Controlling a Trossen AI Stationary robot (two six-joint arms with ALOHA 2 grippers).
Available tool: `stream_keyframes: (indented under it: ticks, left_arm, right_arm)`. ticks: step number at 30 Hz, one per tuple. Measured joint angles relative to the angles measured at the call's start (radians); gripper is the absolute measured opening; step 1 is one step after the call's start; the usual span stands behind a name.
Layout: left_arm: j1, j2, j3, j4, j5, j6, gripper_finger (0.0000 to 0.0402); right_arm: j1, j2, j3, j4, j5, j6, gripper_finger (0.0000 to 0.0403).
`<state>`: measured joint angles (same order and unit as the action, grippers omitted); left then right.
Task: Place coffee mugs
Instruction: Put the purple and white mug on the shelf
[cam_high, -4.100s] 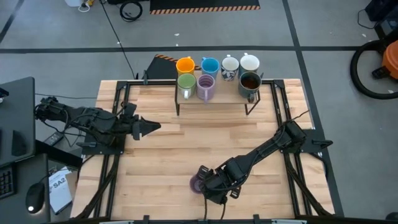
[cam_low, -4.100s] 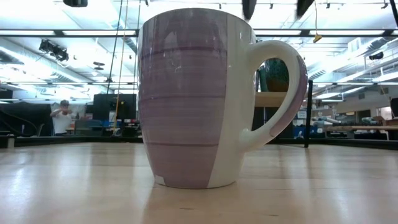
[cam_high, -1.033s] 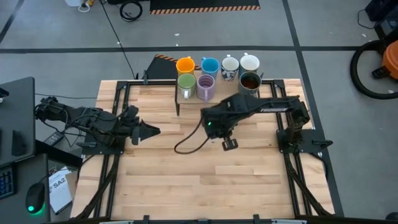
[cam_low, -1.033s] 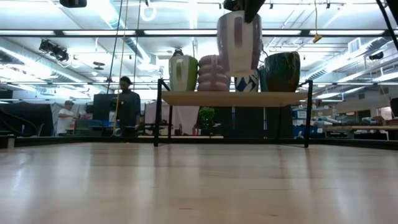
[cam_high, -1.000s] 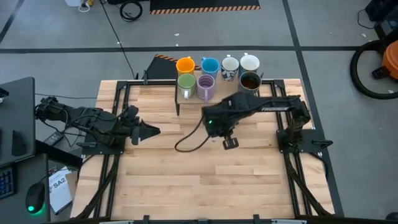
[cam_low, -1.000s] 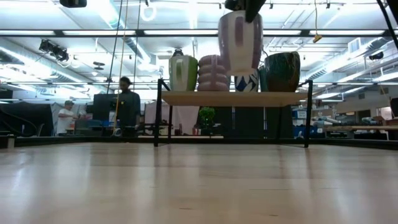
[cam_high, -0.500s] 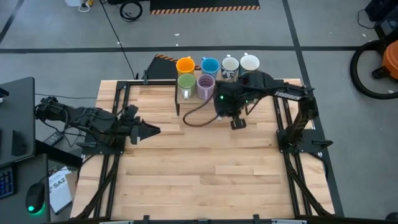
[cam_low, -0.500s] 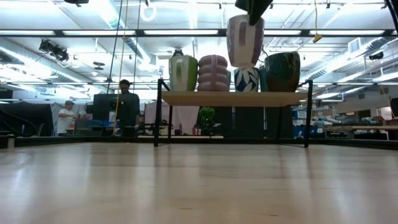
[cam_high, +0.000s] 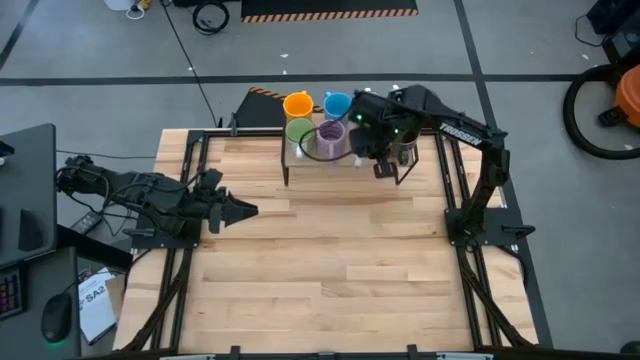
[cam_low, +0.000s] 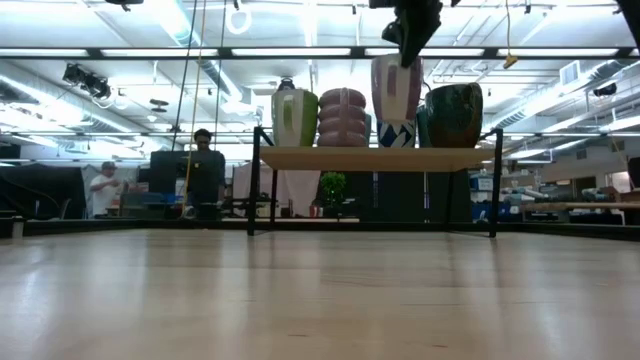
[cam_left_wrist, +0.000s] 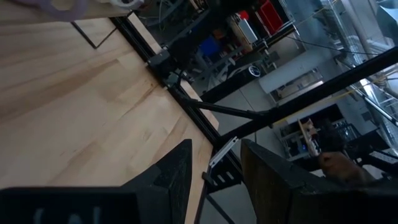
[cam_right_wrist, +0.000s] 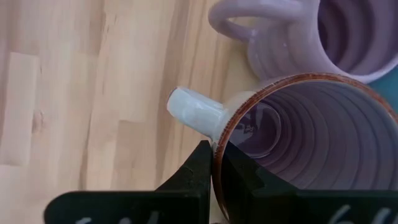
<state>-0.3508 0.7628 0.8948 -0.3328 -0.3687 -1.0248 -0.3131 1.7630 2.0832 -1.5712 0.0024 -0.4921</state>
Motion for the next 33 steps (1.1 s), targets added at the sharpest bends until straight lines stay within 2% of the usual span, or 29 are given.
stream_keyframes:
  ticks: [7, 21, 27, 33]
  left_arm:
    - [0.000, 0.001, 0.000, 0.000, 0.000, 0.000, 0.0142]
    - [0.000, 0.001, 0.000, -0.001, 0.000, 0.024, 0.0142]
    - [0.000, 0.002, 0.000, -0.001, 0.000, 0.026, 0.0142]
    - [0.000, 0.002, 0.000, 0.000, 0.000, 0.023, 0.0142]
  right_arm:
    - [-0.073, 0.000, 0.000, 0.000, -0.054, -0.095, 0.0026]
    - [-0.134, 0.001, -0.008, 0.004, -0.101, -0.330, 0.0026]
    - [-0.147, 0.003, -0.082, -0.001, -0.102, -0.342, 0.0026]
    - [-0.154, 0.003, -0.099, 0.017, -0.102, -0.366, 0.0026]
